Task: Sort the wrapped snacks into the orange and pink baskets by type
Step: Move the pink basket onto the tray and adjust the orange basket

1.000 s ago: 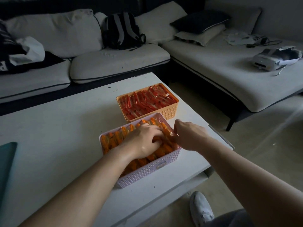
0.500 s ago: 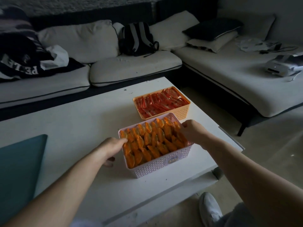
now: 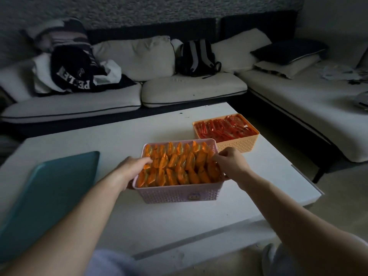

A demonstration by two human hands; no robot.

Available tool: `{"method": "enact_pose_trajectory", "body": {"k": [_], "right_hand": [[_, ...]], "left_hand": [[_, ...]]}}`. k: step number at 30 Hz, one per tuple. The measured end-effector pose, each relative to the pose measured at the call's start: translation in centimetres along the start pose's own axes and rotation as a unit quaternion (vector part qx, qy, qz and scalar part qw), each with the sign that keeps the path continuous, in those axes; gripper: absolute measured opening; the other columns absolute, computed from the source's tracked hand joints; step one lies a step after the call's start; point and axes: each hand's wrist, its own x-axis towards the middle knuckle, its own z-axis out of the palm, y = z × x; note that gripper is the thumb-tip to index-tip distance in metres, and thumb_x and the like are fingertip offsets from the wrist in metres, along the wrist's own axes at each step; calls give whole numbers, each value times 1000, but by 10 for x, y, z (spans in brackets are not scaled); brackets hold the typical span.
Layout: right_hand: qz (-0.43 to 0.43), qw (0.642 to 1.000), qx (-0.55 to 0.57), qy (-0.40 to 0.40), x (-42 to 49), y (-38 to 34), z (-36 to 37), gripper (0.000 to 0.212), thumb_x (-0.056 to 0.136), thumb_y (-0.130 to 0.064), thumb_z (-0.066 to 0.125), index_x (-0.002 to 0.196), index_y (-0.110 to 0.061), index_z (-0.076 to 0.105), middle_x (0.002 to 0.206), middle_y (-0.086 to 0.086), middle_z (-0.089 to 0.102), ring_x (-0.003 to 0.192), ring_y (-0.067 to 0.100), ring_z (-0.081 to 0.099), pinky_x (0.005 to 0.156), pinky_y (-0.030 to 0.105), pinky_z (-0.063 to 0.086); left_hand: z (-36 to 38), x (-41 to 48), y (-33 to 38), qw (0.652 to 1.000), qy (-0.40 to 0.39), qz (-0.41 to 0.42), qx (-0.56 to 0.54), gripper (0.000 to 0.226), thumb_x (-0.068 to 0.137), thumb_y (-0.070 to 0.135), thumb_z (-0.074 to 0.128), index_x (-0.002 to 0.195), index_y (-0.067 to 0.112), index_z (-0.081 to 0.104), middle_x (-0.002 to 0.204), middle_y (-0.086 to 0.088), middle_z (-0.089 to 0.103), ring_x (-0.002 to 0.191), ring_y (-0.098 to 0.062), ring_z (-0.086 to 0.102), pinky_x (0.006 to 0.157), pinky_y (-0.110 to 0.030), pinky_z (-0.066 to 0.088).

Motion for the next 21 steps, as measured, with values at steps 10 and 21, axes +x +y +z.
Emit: {"method": "enact_pose_trajectory", "body": {"k": [10,21], "right_hand": [[-55,992,44,-101,-6,-103,158,19,95,-12,50,89,-4,66,85,10,73,75,22,73,53,34,62],[-73,984,-27,-162,23,-164,315,20,94,-13,50,91,-7,69,87,11,73,78,28,73,69,45,65]], "left_hand": [[-159,4,-93,973,166,-27,-158,18,96,26,64,93,10,70,90,-17,74,76,-29,71,70,-37,58],[-258,94,-239,917,258,-81,-294,33,67,30,69,89,5,75,90,-19,76,87,-42,73,84,-63,58]]}}
